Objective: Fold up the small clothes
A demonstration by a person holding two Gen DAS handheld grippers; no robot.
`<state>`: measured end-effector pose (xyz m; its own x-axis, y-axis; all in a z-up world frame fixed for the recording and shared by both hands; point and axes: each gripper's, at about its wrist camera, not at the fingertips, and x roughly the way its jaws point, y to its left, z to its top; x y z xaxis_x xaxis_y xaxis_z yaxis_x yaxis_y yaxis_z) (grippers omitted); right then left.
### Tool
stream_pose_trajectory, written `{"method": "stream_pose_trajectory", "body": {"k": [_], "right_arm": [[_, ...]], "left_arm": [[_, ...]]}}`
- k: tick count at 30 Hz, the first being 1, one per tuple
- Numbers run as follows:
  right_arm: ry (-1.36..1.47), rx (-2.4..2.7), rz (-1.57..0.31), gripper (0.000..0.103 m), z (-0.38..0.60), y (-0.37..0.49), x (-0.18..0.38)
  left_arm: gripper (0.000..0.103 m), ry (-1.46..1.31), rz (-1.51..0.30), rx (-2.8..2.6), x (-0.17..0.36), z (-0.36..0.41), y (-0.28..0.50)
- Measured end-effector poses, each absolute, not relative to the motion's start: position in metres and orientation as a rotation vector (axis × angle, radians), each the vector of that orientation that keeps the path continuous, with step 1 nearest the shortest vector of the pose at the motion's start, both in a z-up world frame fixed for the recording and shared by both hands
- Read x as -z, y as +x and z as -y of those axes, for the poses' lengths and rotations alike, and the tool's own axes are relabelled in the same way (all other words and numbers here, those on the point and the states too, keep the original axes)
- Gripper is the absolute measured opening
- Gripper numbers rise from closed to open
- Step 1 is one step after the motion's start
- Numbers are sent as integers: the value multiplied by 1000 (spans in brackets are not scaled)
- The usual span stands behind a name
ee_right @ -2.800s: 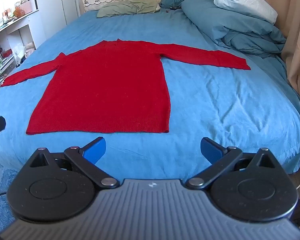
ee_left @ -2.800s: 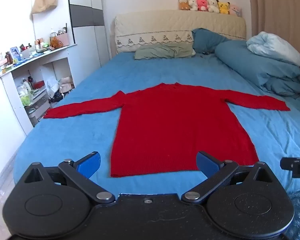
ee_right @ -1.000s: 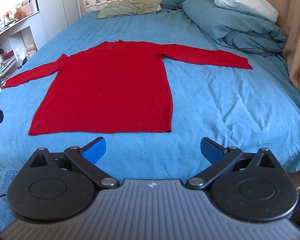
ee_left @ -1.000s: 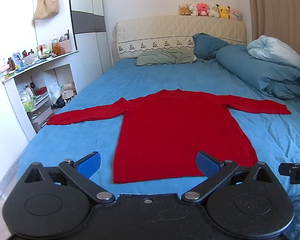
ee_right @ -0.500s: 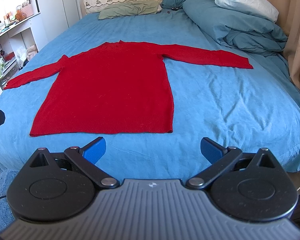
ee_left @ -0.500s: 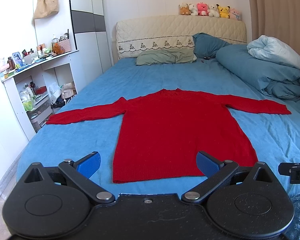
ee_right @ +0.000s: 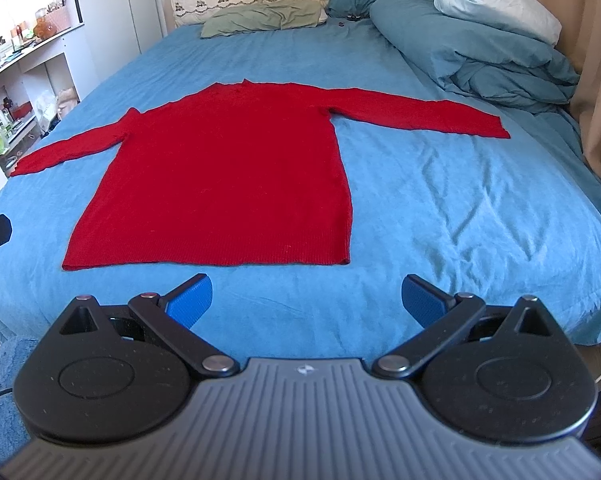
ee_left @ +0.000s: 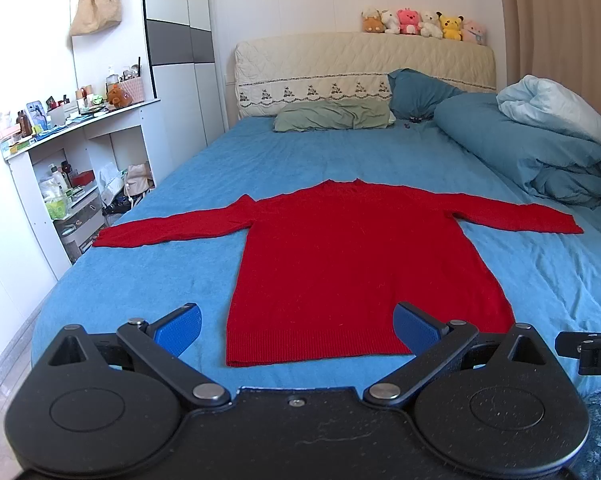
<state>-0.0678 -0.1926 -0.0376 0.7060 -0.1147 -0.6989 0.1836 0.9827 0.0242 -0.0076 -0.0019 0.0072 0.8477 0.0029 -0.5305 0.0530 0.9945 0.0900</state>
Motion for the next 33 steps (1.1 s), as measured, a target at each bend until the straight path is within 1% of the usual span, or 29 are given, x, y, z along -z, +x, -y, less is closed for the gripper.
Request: {"method": "stream_pose_trajectory", "body": {"k": [15, 19, 26, 33], "right_arm": [[99, 160, -754, 103, 195, -72, 34], [106, 163, -743, 103, 200, -68, 27], [138, 227, -666, 103, 234, -40, -5], [206, 275, -547, 103, 297, 16, -39]], "left_arm": [[103, 90, -552, 23, -8, -2, -11], [103, 78, -542, 31, -17, -3, -3], [103, 63, -502, 78, -56, 8, 51], [103, 27, -448, 148, -88, 41, 136]]}}
